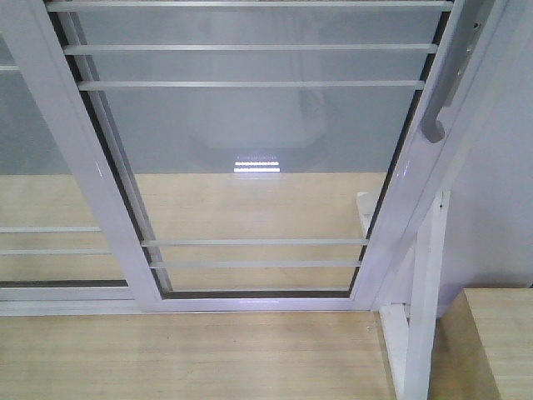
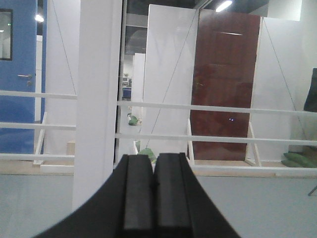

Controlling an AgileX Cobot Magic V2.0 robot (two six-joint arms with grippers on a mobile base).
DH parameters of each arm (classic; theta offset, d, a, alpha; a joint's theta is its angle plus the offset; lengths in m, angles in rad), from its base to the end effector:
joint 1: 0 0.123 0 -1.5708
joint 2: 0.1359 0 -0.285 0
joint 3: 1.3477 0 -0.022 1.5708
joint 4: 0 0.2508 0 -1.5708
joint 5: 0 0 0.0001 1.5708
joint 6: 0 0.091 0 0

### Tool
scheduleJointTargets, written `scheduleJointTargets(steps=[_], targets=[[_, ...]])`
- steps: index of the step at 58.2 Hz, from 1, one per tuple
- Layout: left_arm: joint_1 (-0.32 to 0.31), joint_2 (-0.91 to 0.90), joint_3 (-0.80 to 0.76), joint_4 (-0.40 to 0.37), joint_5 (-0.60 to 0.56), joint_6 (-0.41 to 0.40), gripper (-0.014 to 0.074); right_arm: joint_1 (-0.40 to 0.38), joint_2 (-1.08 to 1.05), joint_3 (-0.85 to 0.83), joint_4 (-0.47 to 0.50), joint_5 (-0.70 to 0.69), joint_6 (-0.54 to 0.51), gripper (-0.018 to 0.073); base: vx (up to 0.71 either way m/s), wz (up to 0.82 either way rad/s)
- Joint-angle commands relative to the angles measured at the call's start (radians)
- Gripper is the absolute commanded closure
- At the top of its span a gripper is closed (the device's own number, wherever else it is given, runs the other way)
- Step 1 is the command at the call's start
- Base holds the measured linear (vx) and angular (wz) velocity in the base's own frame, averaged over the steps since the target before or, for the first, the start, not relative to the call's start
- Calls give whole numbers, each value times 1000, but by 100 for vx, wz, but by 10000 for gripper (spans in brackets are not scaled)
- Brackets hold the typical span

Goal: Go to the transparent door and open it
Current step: 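Drive up close to the glass door and stop, then raise both arms toward the door frame and silver handle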

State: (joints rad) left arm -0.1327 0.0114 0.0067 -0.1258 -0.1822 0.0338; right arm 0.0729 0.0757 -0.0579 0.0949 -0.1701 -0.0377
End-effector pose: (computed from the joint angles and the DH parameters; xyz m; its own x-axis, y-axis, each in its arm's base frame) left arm 0.0547 -0.0052 0.2265 0.2342 -0.1219 -0.9645 0.1320 0.9869 -0.0926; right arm 0.0584 0.0028 0.2436 0.2323 0.0729 -0.9699 -0.0704 0.9958 0.0580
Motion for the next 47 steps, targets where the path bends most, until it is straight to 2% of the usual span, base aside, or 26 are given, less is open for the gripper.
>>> scheduleJointTargets(steps=[1, 10, 18, 27, 37, 47], targets=[[-6, 83, -82, -1, -108, -14, 594, -5, 86, -123, -6, -76, -32, 564, 0, 0], [-6, 304, -198, -2, -215, -14, 594, -5, 316, -306, -6, -69, -108, 564, 0, 0], [-6, 568, -362, -2, -304, -14, 594, -5, 562, -475, -6, -65, -108, 564, 0, 0], [-6, 834, -567, 0, -328, -14, 594, -5, 783, -614, -6, -76, -108, 564, 0, 0], [-6, 1047, -717, -3, -404, -15, 594, -5, 929, -672, -6, -99, -108, 564, 0, 0], [-6, 1101, -743, -3, -436, -17, 594, -5, 975, -672, -5, -121, -101, 564, 0, 0]])
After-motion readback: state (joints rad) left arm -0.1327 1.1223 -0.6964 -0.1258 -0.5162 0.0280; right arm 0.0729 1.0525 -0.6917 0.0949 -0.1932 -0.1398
